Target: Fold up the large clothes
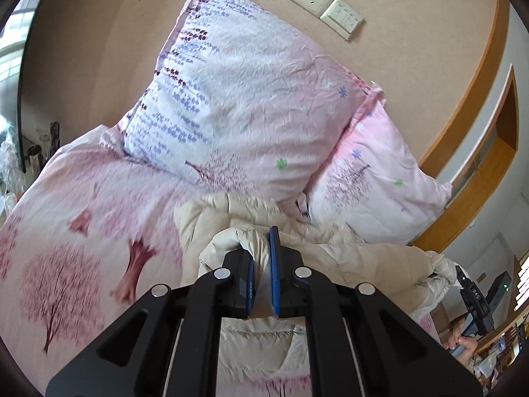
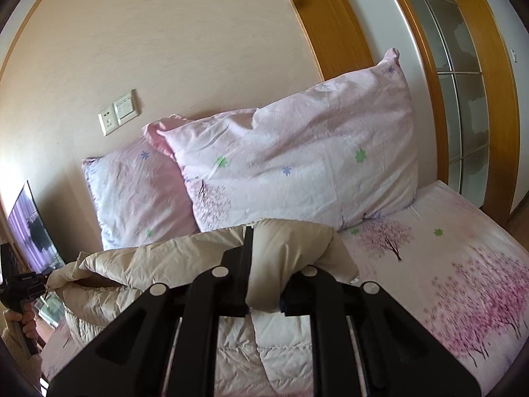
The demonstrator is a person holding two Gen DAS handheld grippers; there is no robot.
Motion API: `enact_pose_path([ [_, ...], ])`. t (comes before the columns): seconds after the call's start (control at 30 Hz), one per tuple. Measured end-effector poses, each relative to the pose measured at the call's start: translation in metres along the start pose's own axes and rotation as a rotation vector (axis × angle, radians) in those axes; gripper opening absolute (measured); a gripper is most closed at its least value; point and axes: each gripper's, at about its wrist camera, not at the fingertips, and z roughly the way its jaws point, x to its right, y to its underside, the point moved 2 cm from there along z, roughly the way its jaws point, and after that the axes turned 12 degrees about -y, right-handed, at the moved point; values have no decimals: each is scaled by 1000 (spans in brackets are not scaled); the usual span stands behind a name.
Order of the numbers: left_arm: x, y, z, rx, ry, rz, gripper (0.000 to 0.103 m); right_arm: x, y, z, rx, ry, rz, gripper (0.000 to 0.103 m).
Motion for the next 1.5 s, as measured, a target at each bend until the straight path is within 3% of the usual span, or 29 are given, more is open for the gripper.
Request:
enact_pose_path([
  [0.1,-1,-9,31,-24,-7,-29,7,11,0,30,-22,30,18,12],
  [0.37,-20,-3,108,-161,-39,-131,7,59,28,115,-229,97,201,13],
  [0.87,-36,-4,148,-241,26,-263,7,98,37,178,-304,78,442,21],
  [0.93,-37,-6,152,-243,36,-284,7,105,35,186,-307,75,494,26],
  [1.03,-39,-11,159,-247,65,-332,9,118,29,198,-294,52,591,51],
  [1.07,-40,-13,162,-252,80,-354,12,119,27,201,-290,48,610,62],
  [1.13,-44,-15,166,-257,96,-396,23,127,22,208,-277,29,652,65],
  [1.2,-49,-17,165,-259,128,-432,29,130,18,210,-274,7,644,66],
  [1.3,-56,-22,151,-202,164,-441,37,127,12,199,-279,-8,560,66],
  [1.37,-59,-27,139,-147,109,-384,49,124,7,190,-285,26,466,66],
  [1.5,-57,-32,138,-184,31,-270,49,122,0,186,-357,100,297,66],
])
